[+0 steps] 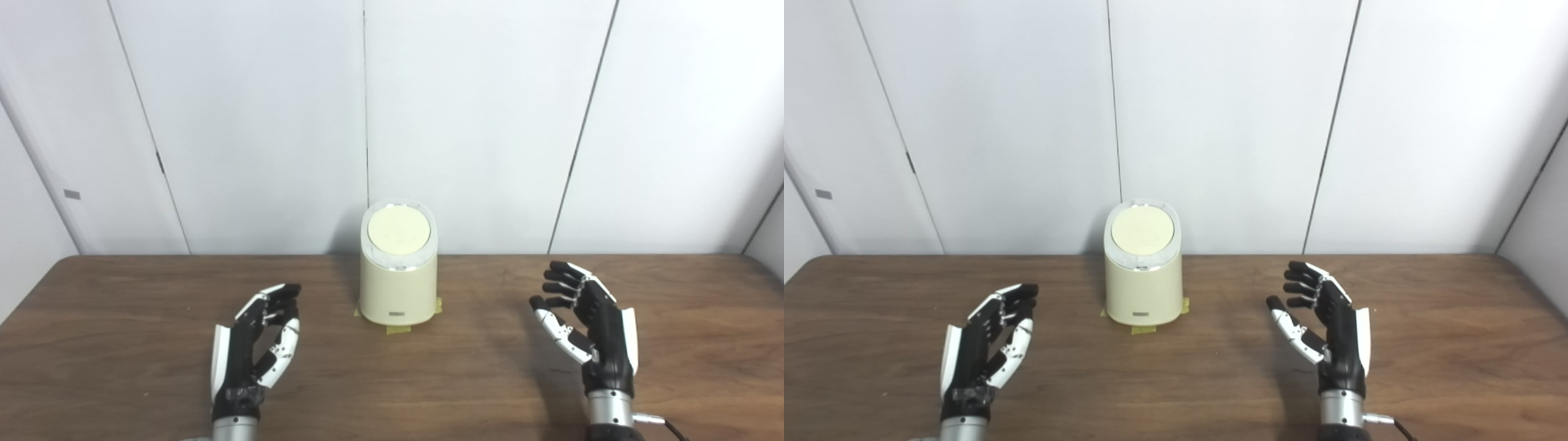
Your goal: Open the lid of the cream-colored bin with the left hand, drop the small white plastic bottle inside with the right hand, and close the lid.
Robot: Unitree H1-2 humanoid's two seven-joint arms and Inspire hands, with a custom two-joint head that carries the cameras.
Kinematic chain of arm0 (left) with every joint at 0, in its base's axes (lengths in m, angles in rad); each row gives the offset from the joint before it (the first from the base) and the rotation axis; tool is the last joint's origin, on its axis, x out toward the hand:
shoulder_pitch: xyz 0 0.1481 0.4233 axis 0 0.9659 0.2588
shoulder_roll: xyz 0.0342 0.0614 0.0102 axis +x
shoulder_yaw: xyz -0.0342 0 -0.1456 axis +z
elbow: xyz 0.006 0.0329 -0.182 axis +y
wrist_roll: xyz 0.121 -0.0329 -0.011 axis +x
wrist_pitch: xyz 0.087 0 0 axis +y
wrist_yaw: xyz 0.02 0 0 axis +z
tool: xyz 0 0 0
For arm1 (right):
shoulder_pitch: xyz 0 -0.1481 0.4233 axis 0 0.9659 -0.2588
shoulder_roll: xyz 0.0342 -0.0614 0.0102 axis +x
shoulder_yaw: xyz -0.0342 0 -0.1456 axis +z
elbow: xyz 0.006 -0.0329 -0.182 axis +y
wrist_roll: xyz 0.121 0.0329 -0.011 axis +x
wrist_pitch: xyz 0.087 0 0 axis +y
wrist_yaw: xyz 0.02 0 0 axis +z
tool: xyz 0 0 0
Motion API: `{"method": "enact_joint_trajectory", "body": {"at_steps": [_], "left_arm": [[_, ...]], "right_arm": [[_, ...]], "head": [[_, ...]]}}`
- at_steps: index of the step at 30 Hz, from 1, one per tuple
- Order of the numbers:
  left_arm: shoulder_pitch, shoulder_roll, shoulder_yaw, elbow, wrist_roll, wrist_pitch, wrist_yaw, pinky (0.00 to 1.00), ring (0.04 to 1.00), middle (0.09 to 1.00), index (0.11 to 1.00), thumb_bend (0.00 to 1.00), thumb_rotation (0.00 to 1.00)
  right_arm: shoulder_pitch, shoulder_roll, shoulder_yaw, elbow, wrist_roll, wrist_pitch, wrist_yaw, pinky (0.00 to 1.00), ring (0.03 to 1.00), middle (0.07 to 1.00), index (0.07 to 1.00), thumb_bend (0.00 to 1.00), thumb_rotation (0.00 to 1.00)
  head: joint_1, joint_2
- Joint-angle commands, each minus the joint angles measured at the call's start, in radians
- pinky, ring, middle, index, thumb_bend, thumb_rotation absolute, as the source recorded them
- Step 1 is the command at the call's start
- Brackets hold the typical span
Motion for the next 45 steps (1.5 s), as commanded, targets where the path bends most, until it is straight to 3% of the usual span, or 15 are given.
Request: {"method": "enact_joint_trajectory", "body": {"at_steps": [1,17,24,28,32,35,40,43,45], "left_arm": [[-0.017,0.001,0.014,0.005,-0.004,-0.045,0.014,0.64,0.718,0.735,0.713,0.22,0.41],[0.047,-0.043,0.022,0.027,-0.028,-0.043,-0.002,0.64,0.713,0.728,0.705,0.20,0.34],[0.054,-0.046,0.030,0.030,-0.079,-0.035,-0.023,0.62,0.686,0.703,0.683,0.26,0.22],[0.050,-0.050,0.034,0.014,-0.090,-0.014,-0.025,0.63,0.695,0.705,0.683,0.25,0.26],[0.055,-0.052,0.039,-0.010,-0.096,0.012,-0.024,0.61,0.687,0.697,0.681,0.27,0.26],[0.068,-0.055,0.043,-0.028,-0.137,0.017,-0.040,0.61,0.682,0.694,0.680,0.28,0.22],[0.098,-0.046,0.032,-0.061,-0.173,0.014,-0.080,0.61,0.686,0.702,0.697,0.28,0.26],[0.114,-0.048,0.014,-0.064,-0.167,-0.001,-0.097,0.62,0.690,0.707,0.698,0.28,0.27],[0.124,-0.046,-0.007,-0.061,-0.141,-0.009,-0.109,0.63,0.693,0.710,0.699,0.27,0.29]], "right_arm": [[0.028,0.019,0.000,-0.009,0.002,-0.017,0.002,0.54,0.643,0.675,0.672,0.26,0.14],[0.065,-0.002,-0.007,-0.071,-0.007,0.023,0.026,0.53,0.627,0.662,0.660,0.26,0.18],[0.064,-0.003,-0.014,-0.078,0.008,0.034,0.040,0.53,0.610,0.633,0.617,0.30,0.15],[0.064,0.009,-0.027,-0.104,-0.027,0.079,0.014,0.51,0.598,0.622,0.604,0.30,0.13],[0.078,0.007,-0.019,-0.154,-0.091,0.136,0.001,0.50,0.592,0.616,0.602,0.27,0.12],[0.097,0.016,-0.019,-0.204,-0.062,0.181,0.027,0.52,0.605,0.627,0.613,0.27,0.08],[0.122,0.009,-0.005,-0.209,-0.031,0.170,0.064,0.52,0.607,0.636,0.629,0.27,0.13],[0.129,-0.007,0.008,-0.179,-0.027,0.106,0.081,0.51,0.600,0.631,0.626,0.27,0.15],[0.135,-0.011,0.015,-0.166,-0.018,0.098,0.091,0.50,0.594,0.628,0.623,0.28,0.12]], "head": [[0.002,0.004],[0.002,0.043],[0.016,0.048],[0.023,0.046],[0.027,0.042],[0.027,0.036],[0.004,0.027],[-0.002,0.030],[0.007,0.036]]}}
